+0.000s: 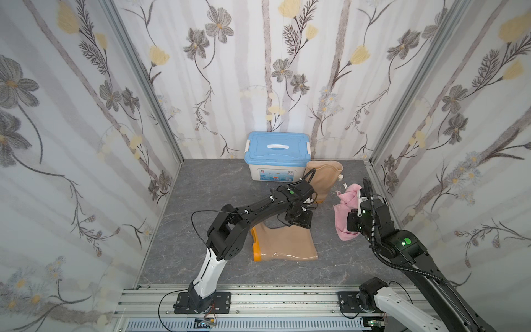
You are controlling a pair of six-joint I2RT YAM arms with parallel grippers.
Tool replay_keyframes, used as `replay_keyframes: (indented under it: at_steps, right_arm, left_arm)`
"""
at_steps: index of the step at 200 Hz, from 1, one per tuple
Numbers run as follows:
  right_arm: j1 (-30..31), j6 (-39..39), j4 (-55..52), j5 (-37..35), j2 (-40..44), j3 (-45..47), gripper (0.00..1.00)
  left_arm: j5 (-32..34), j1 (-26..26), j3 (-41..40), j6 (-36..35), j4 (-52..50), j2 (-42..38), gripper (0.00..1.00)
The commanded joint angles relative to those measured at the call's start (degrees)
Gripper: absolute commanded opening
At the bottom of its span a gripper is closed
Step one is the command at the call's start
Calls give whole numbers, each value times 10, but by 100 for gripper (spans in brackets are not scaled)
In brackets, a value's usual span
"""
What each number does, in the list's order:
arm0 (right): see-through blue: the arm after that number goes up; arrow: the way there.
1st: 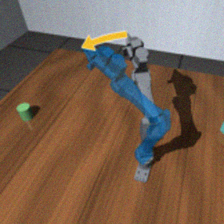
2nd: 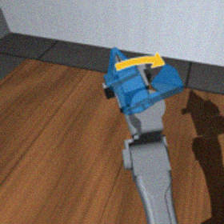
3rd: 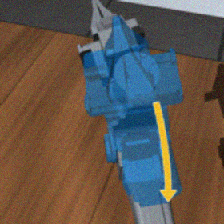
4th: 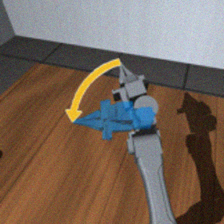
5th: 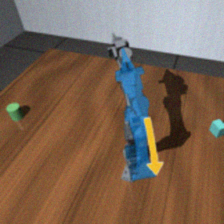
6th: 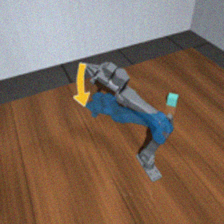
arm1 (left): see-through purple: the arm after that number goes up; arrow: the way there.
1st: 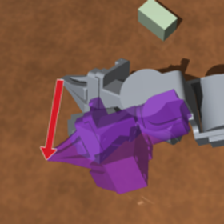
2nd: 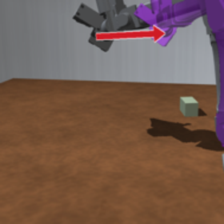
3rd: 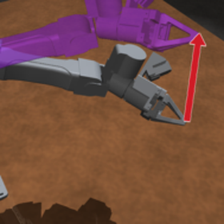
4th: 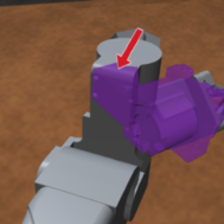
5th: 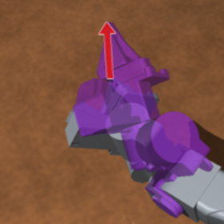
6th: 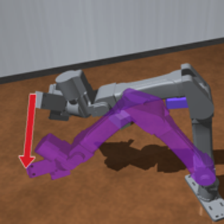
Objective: Wipe the rubber boots with a cloth
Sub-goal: Adjust the rubber boot at the center of the board, then wipe the dirt off the rubber boot.
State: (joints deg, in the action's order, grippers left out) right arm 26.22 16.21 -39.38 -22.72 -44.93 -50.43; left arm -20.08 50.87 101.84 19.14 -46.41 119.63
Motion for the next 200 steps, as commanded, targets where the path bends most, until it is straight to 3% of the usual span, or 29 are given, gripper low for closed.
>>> replay_keyframes:
  at_steps: [1, 37, 64, 84, 129, 200]
  right_arm:
    - [-8, -5, 0, 1, 6, 2, 0]
    - [-11, -5, 10, 50, -30, -12, 0]
    - [-9, -2, 33, 106, -80, -26, 0]
    - [-7, 6, 60, 144, -133, -52, 0]
    - [47, -1, 85, 169, -269, -138, 0]
    - [119, -1, 118, 221, -443, -268, 0]
  left_arm:
    - [43, -7, -19, -21, -18, -60, 53]
    - [36, -83, -180, 14, 43, -230, 54]
    - [41, -148, -353, 51, 90, -381, 59]
    - [27, -179, -447, 81, 131, -446, 61]
    - [-1, -213, -574, 130, 228, -500, 57]
    - [-32, -224, -615, 127, 278, -478, 41]
